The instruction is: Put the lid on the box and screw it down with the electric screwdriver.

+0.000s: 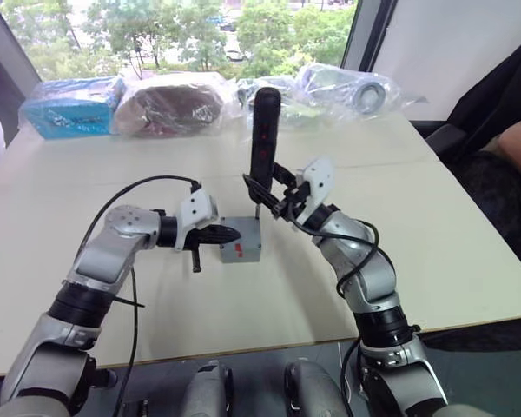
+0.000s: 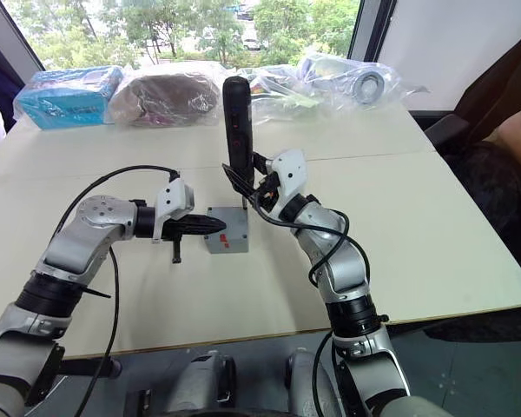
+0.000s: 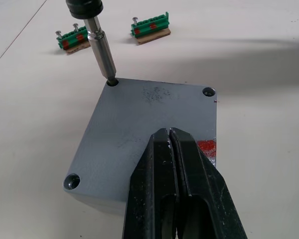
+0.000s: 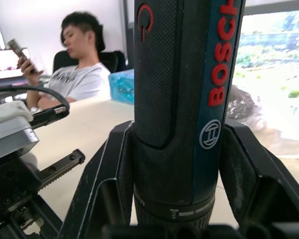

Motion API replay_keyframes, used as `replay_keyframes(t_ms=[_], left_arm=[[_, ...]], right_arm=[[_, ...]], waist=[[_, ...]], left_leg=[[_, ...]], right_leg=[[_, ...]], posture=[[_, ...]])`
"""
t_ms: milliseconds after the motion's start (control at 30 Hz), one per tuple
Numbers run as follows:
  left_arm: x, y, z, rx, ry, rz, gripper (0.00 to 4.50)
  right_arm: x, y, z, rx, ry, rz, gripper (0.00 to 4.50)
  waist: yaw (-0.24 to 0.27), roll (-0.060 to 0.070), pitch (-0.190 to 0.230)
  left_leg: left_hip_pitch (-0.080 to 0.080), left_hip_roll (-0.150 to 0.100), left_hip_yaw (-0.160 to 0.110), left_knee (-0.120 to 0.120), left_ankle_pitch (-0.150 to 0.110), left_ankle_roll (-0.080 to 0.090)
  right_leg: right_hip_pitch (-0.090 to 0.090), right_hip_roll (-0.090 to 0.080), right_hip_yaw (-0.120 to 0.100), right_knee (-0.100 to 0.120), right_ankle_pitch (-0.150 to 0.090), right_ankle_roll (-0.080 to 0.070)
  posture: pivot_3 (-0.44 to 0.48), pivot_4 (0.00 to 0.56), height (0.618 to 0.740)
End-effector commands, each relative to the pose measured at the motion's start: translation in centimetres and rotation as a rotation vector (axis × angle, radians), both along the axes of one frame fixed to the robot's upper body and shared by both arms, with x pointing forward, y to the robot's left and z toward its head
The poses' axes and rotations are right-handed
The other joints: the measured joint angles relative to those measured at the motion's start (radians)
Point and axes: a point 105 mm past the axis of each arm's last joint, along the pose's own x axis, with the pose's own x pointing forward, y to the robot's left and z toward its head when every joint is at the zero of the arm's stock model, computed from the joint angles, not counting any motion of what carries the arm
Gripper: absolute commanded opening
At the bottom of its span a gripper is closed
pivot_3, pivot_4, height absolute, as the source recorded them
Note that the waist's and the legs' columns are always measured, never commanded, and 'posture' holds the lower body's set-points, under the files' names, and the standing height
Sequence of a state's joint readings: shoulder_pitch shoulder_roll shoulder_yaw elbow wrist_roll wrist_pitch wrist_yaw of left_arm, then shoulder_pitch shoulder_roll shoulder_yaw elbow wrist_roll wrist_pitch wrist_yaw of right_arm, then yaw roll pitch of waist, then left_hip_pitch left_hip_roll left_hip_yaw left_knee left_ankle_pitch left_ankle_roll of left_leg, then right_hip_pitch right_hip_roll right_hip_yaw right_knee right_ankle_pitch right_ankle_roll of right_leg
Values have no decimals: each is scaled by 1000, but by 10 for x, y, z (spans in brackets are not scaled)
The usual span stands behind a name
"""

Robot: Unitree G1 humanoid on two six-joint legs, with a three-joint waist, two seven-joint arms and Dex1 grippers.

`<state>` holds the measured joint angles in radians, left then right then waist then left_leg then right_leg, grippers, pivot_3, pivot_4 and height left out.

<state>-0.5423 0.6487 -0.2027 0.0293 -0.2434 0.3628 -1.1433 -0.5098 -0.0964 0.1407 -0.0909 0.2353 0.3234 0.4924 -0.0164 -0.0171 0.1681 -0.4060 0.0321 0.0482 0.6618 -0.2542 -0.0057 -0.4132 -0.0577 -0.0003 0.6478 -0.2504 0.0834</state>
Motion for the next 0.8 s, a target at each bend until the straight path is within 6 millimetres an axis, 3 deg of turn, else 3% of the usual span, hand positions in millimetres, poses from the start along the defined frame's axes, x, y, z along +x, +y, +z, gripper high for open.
replay_keyframes(t_ms=[33, 500, 800], left_arm=[[-2, 1, -3, 13, 4, 6, 0], [-2, 4, -12, 53, 22, 20, 0], [-3, 5, -15, 69, 30, 20, 0]], right_arm=[[2, 7, -57, -113, 232, 1, 1852], [-1, 5, -86, -191, 321, -26, 1852], [-3, 1, -104, -229, 394, -42, 1852]], waist=[[0, -1, -3], [0, -6, -20], [0, -7, -33]], left_leg=[[2, 0, 0, 0, 0, 0], [16, 0, -1, -11, -1, 2], [17, 1, -2, -14, -1, 2]], right_leg=[[2, 0, 0, 0, -1, -2], [11, -4, 1, -1, -6, -6], [11, -4, 1, -1, -9, -11]], posture=[[0, 150, 740], [0, 150, 740], [0, 150, 740]])
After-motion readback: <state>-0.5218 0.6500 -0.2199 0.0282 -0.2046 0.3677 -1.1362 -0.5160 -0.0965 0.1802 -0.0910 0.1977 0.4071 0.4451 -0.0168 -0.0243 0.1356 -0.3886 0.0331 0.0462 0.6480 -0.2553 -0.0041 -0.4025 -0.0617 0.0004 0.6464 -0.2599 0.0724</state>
